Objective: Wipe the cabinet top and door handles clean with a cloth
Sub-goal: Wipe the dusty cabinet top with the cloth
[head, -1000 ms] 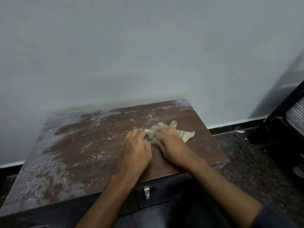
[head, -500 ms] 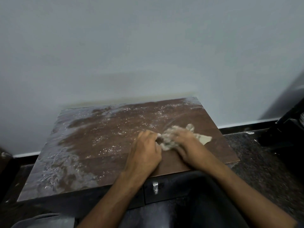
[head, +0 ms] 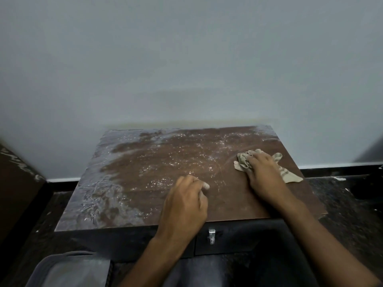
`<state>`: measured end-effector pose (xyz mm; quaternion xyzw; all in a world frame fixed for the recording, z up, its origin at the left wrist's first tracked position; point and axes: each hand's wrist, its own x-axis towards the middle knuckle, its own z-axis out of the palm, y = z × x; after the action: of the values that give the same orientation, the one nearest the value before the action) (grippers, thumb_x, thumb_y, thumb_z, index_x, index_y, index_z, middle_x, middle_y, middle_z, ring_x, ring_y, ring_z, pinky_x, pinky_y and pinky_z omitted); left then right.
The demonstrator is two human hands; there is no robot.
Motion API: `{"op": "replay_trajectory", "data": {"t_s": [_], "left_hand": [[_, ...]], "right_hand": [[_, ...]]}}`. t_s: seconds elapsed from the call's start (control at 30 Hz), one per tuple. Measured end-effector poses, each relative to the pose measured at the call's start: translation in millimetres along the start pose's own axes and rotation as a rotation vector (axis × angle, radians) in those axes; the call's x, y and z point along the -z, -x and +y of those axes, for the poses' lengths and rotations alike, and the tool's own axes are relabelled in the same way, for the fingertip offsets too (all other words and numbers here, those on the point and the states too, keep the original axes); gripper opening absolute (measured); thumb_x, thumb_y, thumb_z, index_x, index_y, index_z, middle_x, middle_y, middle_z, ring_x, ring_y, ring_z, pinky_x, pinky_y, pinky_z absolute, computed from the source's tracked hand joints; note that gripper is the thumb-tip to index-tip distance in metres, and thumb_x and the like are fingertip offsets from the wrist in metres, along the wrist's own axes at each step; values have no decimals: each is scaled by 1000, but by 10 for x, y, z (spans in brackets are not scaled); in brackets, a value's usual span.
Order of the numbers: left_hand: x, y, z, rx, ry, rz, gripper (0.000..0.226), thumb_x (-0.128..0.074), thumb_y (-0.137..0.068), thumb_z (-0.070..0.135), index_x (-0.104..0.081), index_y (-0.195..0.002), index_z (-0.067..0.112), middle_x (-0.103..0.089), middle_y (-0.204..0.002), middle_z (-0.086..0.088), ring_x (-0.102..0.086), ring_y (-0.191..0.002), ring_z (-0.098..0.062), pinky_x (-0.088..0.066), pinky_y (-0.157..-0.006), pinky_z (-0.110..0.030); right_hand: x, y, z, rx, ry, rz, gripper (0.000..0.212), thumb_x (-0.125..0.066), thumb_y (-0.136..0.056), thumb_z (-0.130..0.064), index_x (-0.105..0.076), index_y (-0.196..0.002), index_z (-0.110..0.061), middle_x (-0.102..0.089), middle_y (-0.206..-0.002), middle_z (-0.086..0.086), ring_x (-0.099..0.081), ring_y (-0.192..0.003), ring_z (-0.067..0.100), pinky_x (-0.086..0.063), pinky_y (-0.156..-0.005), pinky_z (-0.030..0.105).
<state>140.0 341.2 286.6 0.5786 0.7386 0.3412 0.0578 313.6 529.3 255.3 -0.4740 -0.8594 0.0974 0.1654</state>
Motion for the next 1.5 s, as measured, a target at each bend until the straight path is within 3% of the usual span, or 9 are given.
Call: {"op": "replay_trajectory", "data": {"t_s": [0.07,0.2,0.4,0.57,0.73,0.93,1.2,1.4,1.5], "left_hand": [[30,17,-65,43,7,43,24,-52,-89,10,-67,-104,21,-61,-101,13,-52,-99,-5,-50,-86,-29],[115,-2,-180,135,-17,87,25,-48,-89,11,-64,-106,20,-59,-101,10,-51,-100,-9,-50,-87,-33],[149,-13,-236,151,12,60,26,-52,-93,11,-66,-110,24,-59,-104,18,-49,-103,1,-45,-90,-19],[82,-148,-249,124,-55,38,32,-50,-91,14,-63,-120,18,-59,-109,9,-50,-106,-9,-48,-94,-32],[65,-215,-238,102,-81,7,35,-51,-91,13,-63,-124,20,-60,-116,10,-50,-109,-8,-48,-96,-31],[31,-273,-241,160,-120,36,30,-50,-90,15,-63,-116,15,-59,-112,5,-50,-106,-15,-48,-91,-33],[38,-117,-241,105,-67,9,33,-51,-91,13,-66,-119,20,-61,-114,11,-51,-108,-5,-48,-94,-28],[84,-49,-204,105,-62,45,23,-46,-91,17,-64,-103,21,-57,-100,12,-48,-96,-7,-49,-84,-29],[191,46,-252,103,-68,54,24,-50,-91,13,-65,-106,23,-56,-102,14,-47,-98,-4,-47,-86,-24]], "right_hand": [[-145,71,-429,42,-12,-10,43,-42,-99,-31,-57,-137,-19,-51,-146,9,-36,-141,33,-26,-120,44],[-141,237,-777,502,-179,-204,40,-53,-97,-24,-62,-135,-21,-54,-146,-2,-38,-141,17,-22,-120,30],[-113,-355,-243,-40,20,34,36,-52,-99,-14,-61,-134,-16,-55,-143,9,-41,-136,31,-29,-117,41],[-214,-81,-724,504,-172,-158,36,-58,-98,-17,-63,-134,-18,-57,-143,0,-41,-138,17,-24,-121,30],[-227,-514,-462,77,-53,4,36,-53,-101,-19,-60,-136,-17,-55,-144,7,-39,-138,28,-25,-119,39],[-241,44,-886,566,-180,-176,38,-54,-99,-24,-62,-135,-18,-56,-143,1,-39,-139,17,-18,-121,25],[-177,-247,-266,106,-45,-15,37,-53,-101,-21,-60,-137,-15,-56,-144,10,-40,-140,33,-29,-119,44],[-245,541,-976,512,-159,-152,42,-43,-97,-29,-63,-133,-17,-58,-142,1,-43,-139,23,-32,-118,38],[-261,446,-847,460,-136,-131,43,-46,-97,-29,-62,-136,-19,-57,-143,1,-42,-139,24,-33,-117,40]]}}
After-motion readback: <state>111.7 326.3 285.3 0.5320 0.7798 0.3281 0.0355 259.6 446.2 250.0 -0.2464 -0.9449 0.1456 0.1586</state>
